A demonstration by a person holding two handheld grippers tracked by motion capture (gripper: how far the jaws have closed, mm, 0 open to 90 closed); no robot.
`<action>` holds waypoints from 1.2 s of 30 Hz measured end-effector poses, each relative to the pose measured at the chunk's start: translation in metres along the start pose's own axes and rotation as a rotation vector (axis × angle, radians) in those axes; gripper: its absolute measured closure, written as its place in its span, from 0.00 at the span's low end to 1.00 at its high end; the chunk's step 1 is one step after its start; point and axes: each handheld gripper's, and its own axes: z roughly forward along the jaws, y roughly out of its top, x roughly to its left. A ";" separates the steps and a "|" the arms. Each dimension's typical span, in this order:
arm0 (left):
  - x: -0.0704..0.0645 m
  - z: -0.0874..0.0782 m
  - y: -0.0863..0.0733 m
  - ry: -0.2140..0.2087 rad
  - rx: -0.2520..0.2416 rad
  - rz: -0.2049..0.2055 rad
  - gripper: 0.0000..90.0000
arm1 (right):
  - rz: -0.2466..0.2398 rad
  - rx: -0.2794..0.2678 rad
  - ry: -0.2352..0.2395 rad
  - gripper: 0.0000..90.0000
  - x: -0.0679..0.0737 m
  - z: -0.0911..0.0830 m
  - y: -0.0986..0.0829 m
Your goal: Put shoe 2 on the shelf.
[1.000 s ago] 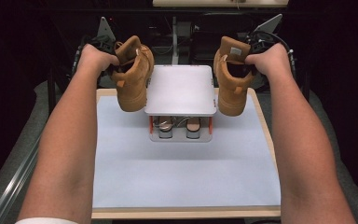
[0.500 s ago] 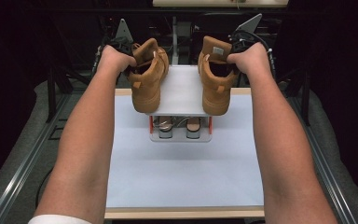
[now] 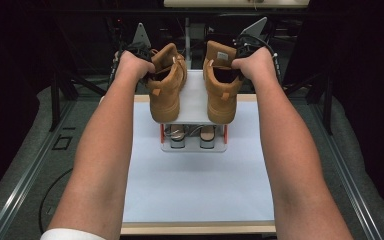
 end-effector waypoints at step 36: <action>-0.017 0.011 -0.002 -0.028 -0.068 -0.011 0.93 | -0.034 0.012 0.017 0.95 0.015 0.017 0.012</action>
